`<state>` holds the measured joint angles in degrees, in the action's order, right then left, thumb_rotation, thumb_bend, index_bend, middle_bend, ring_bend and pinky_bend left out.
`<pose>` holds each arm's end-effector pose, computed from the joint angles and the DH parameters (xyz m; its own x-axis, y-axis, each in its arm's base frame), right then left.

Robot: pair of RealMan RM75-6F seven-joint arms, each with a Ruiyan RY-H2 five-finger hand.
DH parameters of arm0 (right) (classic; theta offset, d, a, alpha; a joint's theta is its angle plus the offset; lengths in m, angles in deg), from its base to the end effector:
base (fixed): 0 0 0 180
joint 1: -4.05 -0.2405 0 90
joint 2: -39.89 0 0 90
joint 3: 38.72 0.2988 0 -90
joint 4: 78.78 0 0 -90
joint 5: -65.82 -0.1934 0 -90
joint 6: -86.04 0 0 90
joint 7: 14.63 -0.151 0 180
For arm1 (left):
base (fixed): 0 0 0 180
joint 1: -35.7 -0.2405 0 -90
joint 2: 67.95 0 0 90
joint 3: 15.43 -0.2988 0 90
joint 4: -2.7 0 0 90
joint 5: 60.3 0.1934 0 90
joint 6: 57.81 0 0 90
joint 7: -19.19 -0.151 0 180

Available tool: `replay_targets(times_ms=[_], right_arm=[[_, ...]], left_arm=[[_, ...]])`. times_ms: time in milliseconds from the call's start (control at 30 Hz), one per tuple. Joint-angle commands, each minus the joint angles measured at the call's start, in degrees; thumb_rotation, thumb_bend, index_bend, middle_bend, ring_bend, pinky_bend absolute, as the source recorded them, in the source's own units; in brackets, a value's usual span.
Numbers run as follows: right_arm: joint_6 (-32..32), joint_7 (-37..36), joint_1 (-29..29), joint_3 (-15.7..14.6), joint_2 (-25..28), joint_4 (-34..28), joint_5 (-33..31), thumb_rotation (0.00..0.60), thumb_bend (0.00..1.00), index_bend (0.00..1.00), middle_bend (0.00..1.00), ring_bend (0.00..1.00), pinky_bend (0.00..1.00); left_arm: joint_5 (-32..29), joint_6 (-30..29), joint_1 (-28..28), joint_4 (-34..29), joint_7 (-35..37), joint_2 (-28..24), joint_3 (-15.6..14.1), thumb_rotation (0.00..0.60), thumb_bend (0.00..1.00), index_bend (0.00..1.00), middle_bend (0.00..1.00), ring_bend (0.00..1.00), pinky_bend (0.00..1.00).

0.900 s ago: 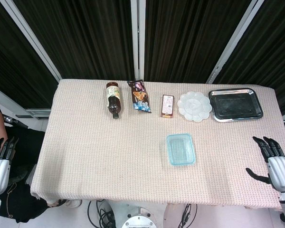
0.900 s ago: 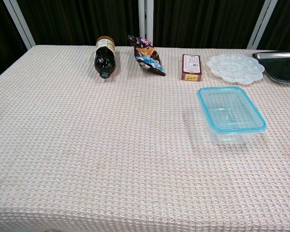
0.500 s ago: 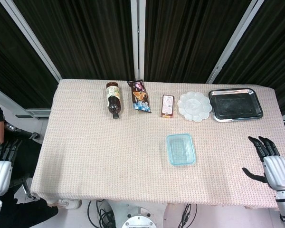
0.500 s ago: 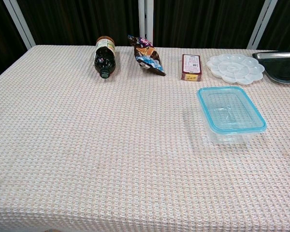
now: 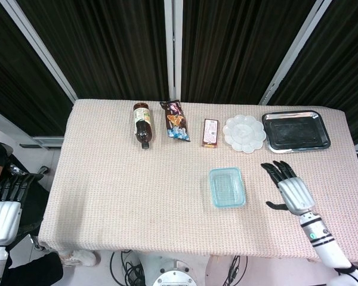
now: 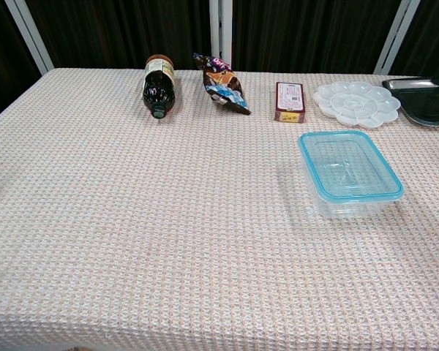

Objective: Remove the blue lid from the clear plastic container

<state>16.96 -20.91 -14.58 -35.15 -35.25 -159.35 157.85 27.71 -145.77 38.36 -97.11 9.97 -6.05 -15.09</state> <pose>-0.3137 -0.2703 0.0986 0.3791 -0.1886 0.9059 -0.9016 -0.2958 0.3157 -0.3231 0.1672 0.1949 0.4617 0.0133 0.8869 0.8870 -0.0127 -0.4615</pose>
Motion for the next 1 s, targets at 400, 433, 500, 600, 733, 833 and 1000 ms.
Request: replay_targets(times_ms=[400, 433, 500, 600, 733, 833, 1000], right_arm=[[4.52, 0.63, -12.01, 2.6, -17.79, 9.81, 3.87, 0.6, 0.0, 0.0, 0.0, 0.0, 0.0], [5.12, 0.82, -12.98, 2.89, -18.79, 9.98, 3.9, 0.6, 0.0, 0.0, 0.0, 0.0, 0.0], [6.76, 1.55, -15.2, 3.79, -21.13, 10.52, 3.48, 0.6, 0.0, 0.0, 0.0, 0.0, 0.0], [8.93, 2.41, -18.33, 5.52, -24.27, 11.04, 2.36, 0.6, 0.0, 0.0, 0.0, 0.0, 0.0], [11.64, 3.13, -22.06, 8.16, -27.64, 11.3, -0.18, 0.6, 0.0, 0.0, 0.0, 0.0, 0.0], [13.68, 3.28, -23.46, 8.96, -27.49, 9.89, -1.98, 0.6, 0.0, 0.0, 0.01, 0.0, 0.0], [16.36, -0.26, -22.03, 6.92, -18.69, 0.86, -4.25, 0.6, 0.0, 0.0, 0.06, 0.0, 0.0]], left_arm=[[0.34, 0.12, -0.13, 0.52, 1.33, -0.45, -0.06, 0.6, 0.04, 0.04, 0.05, 0.0, 0.04], [0.4, 0.12, -0.14, 0.55, 1.39, -0.49, -0.08, 0.6, 0.05, 0.04, 0.05, 0.0, 0.04], [0.52, 0.1, -0.19, 0.64, 1.6, -0.53, -0.15, 0.6, 0.05, 0.04, 0.05, 0.0, 0.04], [0.58, 0.02, -0.33, 0.95, 2.02, -0.44, -0.23, 0.6, 0.05, 0.04, 0.05, 0.0, 0.04], [0.33, 0.06, -0.45, 1.41, 2.74, -0.4, -0.19, 0.6, 0.05, 0.04, 0.05, 0.0, 0.05], [0.38, 0.18, -0.35, 1.55, 3.04, -0.42, -0.11, 0.6, 0.05, 0.04, 0.05, 0.0, 0.05], [0.72, 1.26, 0.43, 0.93, 2.63, -1.17, -0.01, 0.6, 0.05, 0.05, 0.05, 0.0, 0.05]])
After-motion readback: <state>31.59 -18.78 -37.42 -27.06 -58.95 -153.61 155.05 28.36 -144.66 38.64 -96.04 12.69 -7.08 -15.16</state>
